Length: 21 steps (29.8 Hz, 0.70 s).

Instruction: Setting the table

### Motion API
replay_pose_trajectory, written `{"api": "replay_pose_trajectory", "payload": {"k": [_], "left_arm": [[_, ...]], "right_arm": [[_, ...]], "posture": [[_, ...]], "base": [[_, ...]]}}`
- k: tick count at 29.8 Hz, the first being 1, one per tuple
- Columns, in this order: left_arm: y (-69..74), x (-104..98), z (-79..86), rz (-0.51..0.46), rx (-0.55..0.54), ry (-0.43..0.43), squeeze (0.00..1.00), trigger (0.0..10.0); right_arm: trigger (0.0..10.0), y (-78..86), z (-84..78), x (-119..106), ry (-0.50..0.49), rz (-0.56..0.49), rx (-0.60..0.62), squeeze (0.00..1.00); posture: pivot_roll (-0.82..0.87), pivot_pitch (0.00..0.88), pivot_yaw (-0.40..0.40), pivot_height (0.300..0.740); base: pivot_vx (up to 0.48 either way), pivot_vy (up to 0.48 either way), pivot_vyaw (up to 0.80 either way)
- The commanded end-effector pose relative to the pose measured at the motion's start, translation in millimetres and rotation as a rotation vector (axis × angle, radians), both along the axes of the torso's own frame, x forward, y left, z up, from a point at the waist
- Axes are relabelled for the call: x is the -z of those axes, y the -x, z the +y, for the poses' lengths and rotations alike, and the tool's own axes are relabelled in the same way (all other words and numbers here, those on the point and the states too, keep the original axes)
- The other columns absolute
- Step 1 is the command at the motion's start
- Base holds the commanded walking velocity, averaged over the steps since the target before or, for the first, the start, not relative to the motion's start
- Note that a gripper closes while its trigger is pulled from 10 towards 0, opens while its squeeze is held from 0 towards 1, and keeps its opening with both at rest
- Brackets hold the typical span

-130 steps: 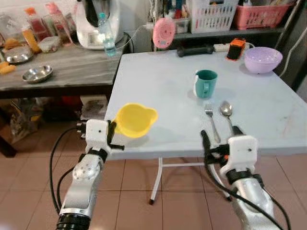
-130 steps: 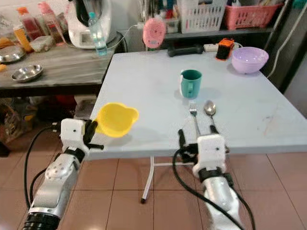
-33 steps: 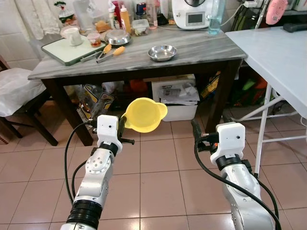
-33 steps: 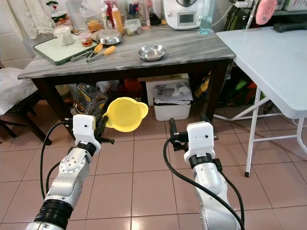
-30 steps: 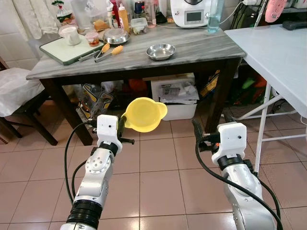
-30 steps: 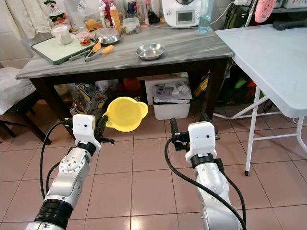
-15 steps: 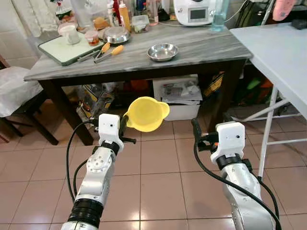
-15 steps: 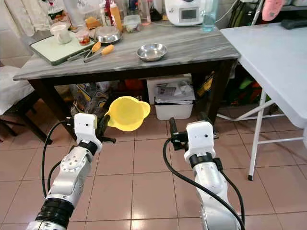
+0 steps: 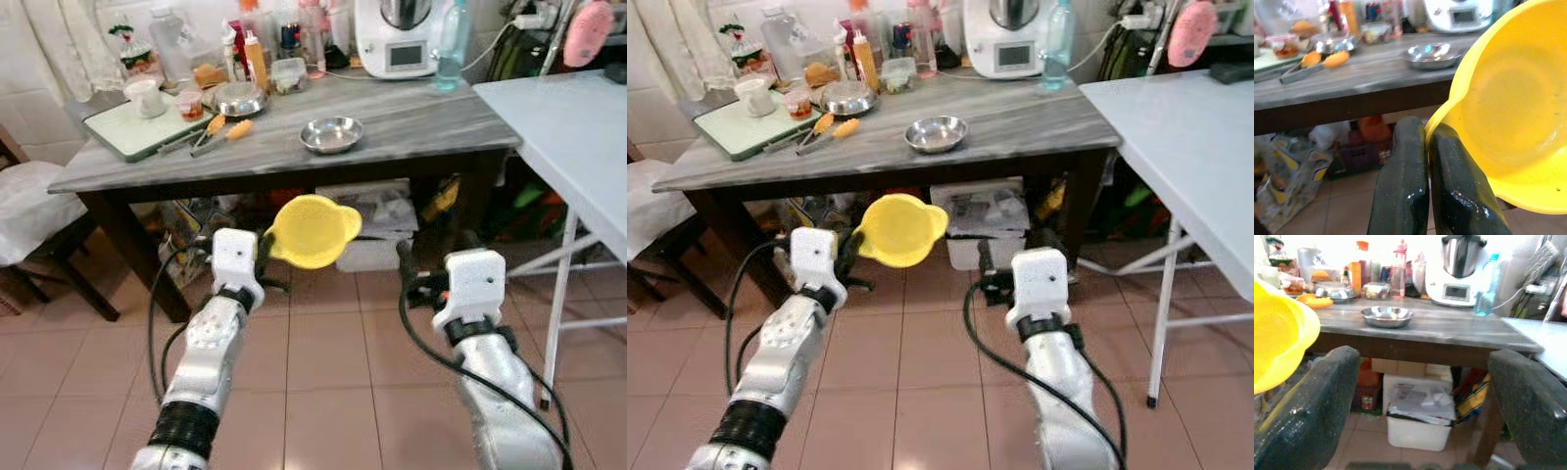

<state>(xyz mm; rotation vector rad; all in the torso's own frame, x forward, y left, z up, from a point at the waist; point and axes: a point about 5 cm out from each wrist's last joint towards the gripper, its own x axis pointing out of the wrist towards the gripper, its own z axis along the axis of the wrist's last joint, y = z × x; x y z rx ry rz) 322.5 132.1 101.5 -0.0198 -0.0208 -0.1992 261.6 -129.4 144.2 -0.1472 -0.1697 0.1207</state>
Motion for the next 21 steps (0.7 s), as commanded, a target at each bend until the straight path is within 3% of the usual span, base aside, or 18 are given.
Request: {"api": "replay_pose_trajectory", "payload": {"k": [1, 16, 21], "left_arm": [[-1.0, -4.0, -8.2, -0.016, 0.023, 0.014, 0.00, 10.0], [2.6, -3.4, -6.5, -0.013, 0.029, 0.011, 0.00, 10.0], [-0.4, -16.5, -11.1, -0.060, 0.053, 0.004, 0.00, 10.0]], "right_arm": [[10.0, 0.2, -5.4, 0.8, 0.011, 0.002, 0.015, 0.00], [10.0, -0.2, -3.2, 1.1, 0.005, -0.001, 0.020, 0.00], [10.0, 0.4, -5.0, -2.8, 0.008, -0.016, 0.031, 0.00]], "posture": [[-0.10, 0.007, 0.112, 0.740], [-0.09, 0.017, 0.117, 0.740], [-0.10, 0.016, 0.121, 0.740]], "base": [[0.480, 0.000, 0.00], [0.480, 0.000, 0.00], [0.480, 0.000, 0.00]]}}
